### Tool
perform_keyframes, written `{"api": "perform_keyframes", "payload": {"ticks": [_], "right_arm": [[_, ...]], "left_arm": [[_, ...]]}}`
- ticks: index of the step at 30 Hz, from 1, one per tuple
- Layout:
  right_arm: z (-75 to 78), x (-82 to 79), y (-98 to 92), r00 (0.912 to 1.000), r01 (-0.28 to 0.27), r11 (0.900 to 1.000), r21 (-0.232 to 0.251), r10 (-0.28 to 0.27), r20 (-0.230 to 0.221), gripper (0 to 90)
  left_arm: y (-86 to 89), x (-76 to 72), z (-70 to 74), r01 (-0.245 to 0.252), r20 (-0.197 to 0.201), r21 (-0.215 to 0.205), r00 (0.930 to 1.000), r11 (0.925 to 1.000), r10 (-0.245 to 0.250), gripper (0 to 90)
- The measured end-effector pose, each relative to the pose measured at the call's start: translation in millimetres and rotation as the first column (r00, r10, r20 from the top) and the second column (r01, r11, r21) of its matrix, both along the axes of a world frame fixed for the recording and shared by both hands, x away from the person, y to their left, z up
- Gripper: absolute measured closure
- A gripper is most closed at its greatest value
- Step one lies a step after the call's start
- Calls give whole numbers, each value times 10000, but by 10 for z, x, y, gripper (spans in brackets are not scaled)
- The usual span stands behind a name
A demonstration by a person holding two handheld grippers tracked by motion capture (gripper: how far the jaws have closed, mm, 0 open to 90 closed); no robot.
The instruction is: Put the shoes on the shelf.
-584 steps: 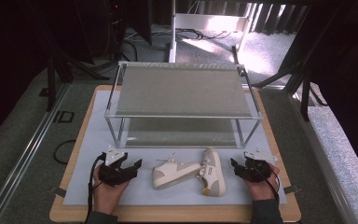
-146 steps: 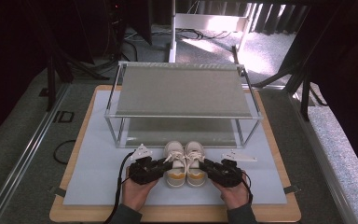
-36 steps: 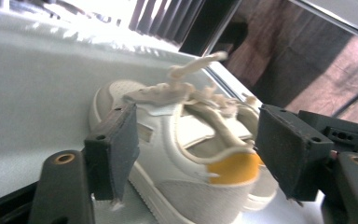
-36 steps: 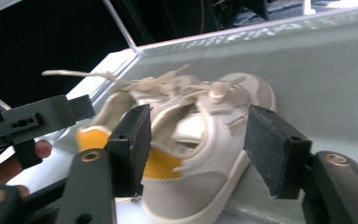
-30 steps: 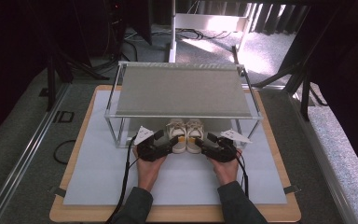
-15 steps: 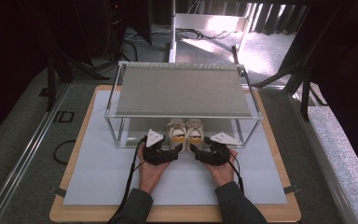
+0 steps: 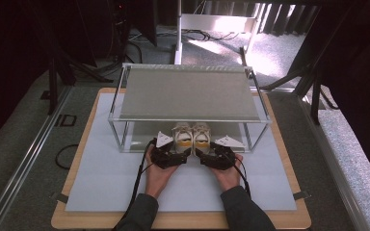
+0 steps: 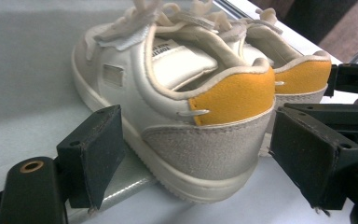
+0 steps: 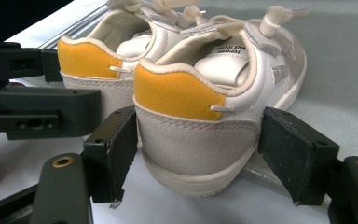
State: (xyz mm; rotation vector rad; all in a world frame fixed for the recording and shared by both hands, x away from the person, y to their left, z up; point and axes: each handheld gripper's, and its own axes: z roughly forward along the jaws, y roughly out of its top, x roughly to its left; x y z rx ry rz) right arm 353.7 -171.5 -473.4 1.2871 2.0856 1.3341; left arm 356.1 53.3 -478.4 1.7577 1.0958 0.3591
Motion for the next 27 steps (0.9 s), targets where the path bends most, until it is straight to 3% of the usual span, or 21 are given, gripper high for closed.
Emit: {"api": "perform_keyframes", "payload": {"ticks": [4, 8, 15, 27], "right_arm": [[0, 1, -2, 10000, 5, 10000, 43, -5, -17, 284], [3, 5, -6, 10000, -19, 10000, 69, 20, -52, 288], [9, 7, -3, 10000, -27, 10000, 33, 27, -67, 293], [45, 65, 5, 10000, -32, 10000, 4, 32, 36, 302]], "left_arm": [[-27, 7, -1, -85, -138, 103, 9999, 9999, 87, 190], [-23, 17, 10, -230, -353, -113, 9991, 9997, 226, 229], [-27, 29, 44, -152, -526, 39, 9985, 9999, 154, 248], [-28, 82, 83, -246, -341, 68, 9991, 9997, 249, 259]]}}
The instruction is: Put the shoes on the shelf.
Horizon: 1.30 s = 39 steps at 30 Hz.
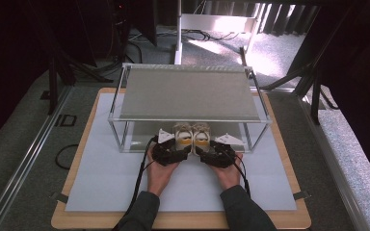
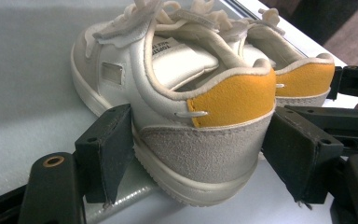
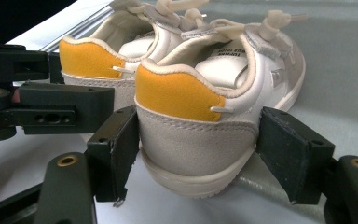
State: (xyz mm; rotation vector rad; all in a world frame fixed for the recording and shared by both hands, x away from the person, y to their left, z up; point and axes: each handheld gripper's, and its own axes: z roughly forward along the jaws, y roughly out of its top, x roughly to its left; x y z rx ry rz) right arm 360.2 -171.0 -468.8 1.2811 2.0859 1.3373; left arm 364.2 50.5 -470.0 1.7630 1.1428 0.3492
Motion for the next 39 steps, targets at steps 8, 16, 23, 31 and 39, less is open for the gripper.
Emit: {"api": "perform_keyframes", "payload": {"ticks": [8, 16, 23, 31, 39], "right_arm": [[64, 86, 26, 9999, 50, 10000, -35, -49, 113, 308], [76, 154, 48, 9996, 257, 9995, 187, -258, 88, 309], [44, 206, 60, 9990, 398, 9991, 158, -402, 203, 310], [21, 219, 88, 9987, 431, 9990, -153, -426, 277, 312], [47, 264, 93, 9970, 488, 9985, -253, -472, 610, 316]], "left_arm": [[9, 68, 54, -172, 134, -104, 9998, 9998, 173, 272], [5, 119, 63, -402, 347, -153, 9986, 9991, 407, 282], [-26, 157, 33, -638, 535, -137, 9965, 9979, 645, 294], [-38, 162, 11, -701, 576, -51, 9959, 9975, 703, 301], [-67, 208, 20, -891, 728, -83, 9933, 9960, 894, 304]]}}
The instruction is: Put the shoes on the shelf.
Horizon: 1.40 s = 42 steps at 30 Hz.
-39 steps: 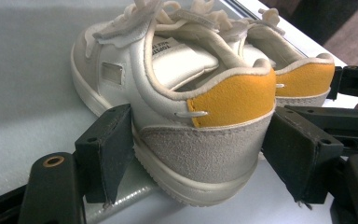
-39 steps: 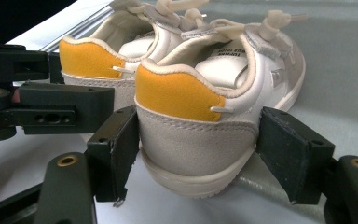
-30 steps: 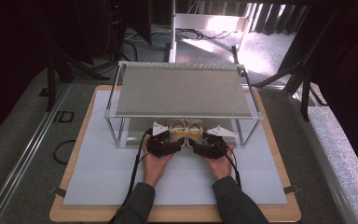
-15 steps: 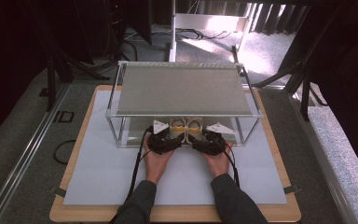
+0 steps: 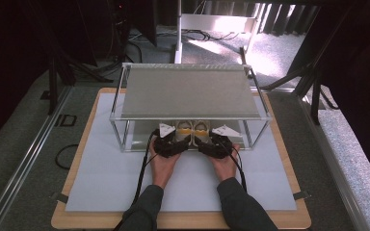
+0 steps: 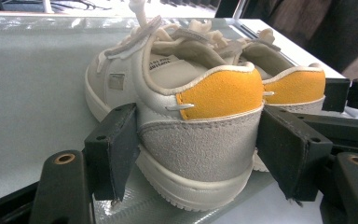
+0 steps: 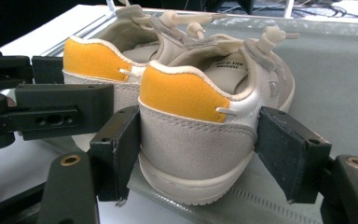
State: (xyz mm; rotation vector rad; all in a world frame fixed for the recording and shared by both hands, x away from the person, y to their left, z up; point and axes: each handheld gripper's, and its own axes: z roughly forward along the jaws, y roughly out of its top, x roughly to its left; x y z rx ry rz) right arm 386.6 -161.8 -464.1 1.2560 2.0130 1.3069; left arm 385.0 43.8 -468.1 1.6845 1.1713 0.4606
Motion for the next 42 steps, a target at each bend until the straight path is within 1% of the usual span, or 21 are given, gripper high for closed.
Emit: {"api": "perform_keyframes", "payload": {"ticks": [5, 8, 12, 14, 17, 20, 24, 28, 31, 34, 40, 42], "right_arm": [[-64, 46, 17, 10000, 12, 9995, -322, -11, 38, 316], [-76, 58, 16, 10000, 5, 9992, -389, -4, 50, 316], [-82, 63, 22, 9999, -38, 9982, -593, 46, 128, 318], [-82, 75, 20, 9999, -37, 9981, -611, 45, 126, 318], [-105, 96, 28, 10000, 33, 9972, -747, -27, 81, 319], [-108, 96, 21, 10000, 47, 9978, -667, -46, 12, 322], [-104, 96, 12, 9999, 44, 9982, -599, -53, -139, 333], [-101, 68, 16, 9996, 101, 9981, -601, -116, -251, 358], [-113, 47, 2, 9995, 96, 9986, -517, -112, -298, 371], [-117, 30, 5, 9992, 160, 9989, -452, -176, -350, 381], [-117, 31, 0, 9993, 110, 9989, -465, -126, -350, 381], [-118, 30, 0, 9994, 123, 9988, -472, -139, -327, 374]], "left_arm": [[-13, 39, -55, -31, -93, 230, 10000, 9997, 33, 306], [-21, 42, -65, -45, -84, 306, 10000, 9995, 47, 306], [-36, 39, -74, -93, -67, 369, 9999, 9993, 96, 308], [-39, 51, -79, -146, -137, 368, 9998, 9992, 151, 308], [-55, 62, -102, -196, -165, 524, 9997, 9984, 205, 305], [-57, 64, -102, -181, -195, 546, 9996, 9983, 192, 305], [-37, 83, -111, -54, -413, 285, 9991, 9996, 66, 304], [-23, 89, -115, 96, -419, 359, 9991, 9993, -81, 306], [-11, 93, -116, 191, -384, 416, 9991, 9990, -175, 308], [-12, 94, -118, 178, -376, 405, 9992, 9990, -163, 308], [-29, 94, -117, 34, -378, 434, 9993, 9991, -18, 304], [-20, 92, -117, 33, -496, 397, 9988, 9992, -14, 300]]}}
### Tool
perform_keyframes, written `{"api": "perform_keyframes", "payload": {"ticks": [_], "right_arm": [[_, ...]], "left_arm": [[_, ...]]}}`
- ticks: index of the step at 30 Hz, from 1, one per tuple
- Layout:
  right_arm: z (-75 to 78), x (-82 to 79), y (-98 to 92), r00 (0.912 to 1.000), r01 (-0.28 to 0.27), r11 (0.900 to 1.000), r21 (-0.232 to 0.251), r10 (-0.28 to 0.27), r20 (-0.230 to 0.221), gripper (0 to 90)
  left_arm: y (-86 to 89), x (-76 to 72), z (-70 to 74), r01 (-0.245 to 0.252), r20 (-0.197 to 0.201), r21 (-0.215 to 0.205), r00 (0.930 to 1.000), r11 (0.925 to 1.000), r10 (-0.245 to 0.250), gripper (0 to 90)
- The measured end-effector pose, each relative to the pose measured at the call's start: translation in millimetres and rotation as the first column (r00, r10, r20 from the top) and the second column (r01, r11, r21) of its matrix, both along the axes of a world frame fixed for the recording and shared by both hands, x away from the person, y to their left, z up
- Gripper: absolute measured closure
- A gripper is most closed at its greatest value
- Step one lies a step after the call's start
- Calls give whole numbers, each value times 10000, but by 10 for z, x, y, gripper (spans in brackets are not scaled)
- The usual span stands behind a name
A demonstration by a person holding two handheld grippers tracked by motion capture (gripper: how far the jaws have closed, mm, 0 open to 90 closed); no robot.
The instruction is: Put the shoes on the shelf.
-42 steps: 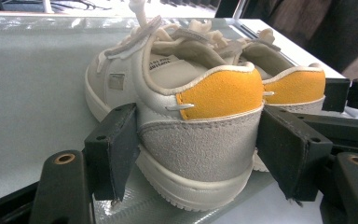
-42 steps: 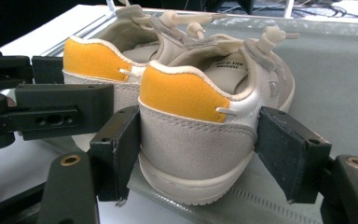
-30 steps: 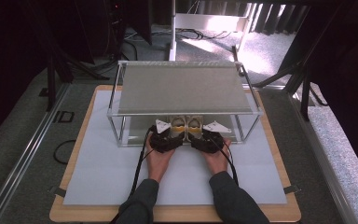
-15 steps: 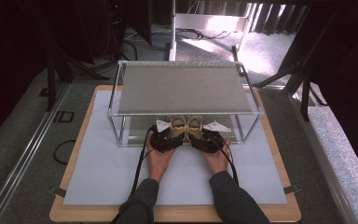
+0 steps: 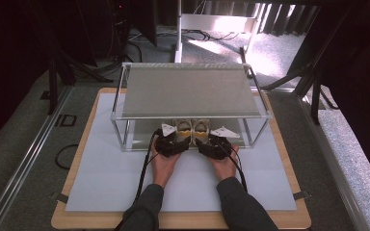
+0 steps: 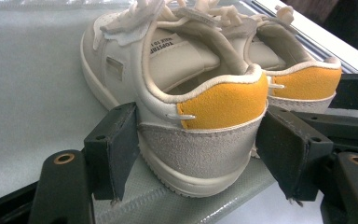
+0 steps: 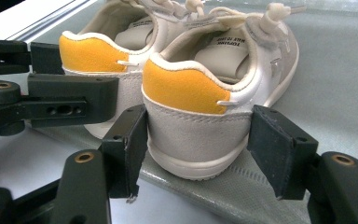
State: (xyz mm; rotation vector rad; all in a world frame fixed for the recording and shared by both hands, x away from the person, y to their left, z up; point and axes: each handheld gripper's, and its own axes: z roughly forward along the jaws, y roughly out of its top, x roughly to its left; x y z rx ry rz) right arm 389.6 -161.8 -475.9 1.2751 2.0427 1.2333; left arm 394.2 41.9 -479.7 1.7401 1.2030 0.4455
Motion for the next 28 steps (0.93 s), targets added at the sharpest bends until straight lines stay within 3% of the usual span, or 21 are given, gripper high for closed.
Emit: {"api": "perform_keyframes", "payload": {"ticks": [3, 5, 10, 15, 20, 28], "right_arm": [[5, -10, -9, 10000, 54, 10000, 14, -54, 37, 373], [30, -36, -26, 9999, 37, 10000, 51, -37, 98, 391], [155, -155, -122, 9997, -36, 10000, -83, 38, 224, 394], [217, -324, -259, 9992, -293, 9992, -261, 300, 279, 406], [190, -462, -389, 9986, -458, 9965, -700, 475, 237, 406], [142, -529, -551, 9995, -316, 9976, -624, 320, 54, 405]], "left_arm": [[31, -28, 3, -32, -101, -93, 9999, 10000, 31, 290], [72, -66, 15, -38, -130, -386, 9999, 9992, 33, 289], [168, -224, 58, 216, -156, -355, 9996, 9991, -222, 288], [254, -438, 83, 599, 131, 124, 9981, 9981, -601, 291], [374, -553, 88, 701, 45, 66, 9975, 9975, -701, 292], [530, -677, 109, 775, 115, 229, 9969, 9967, -778, 291]]}}
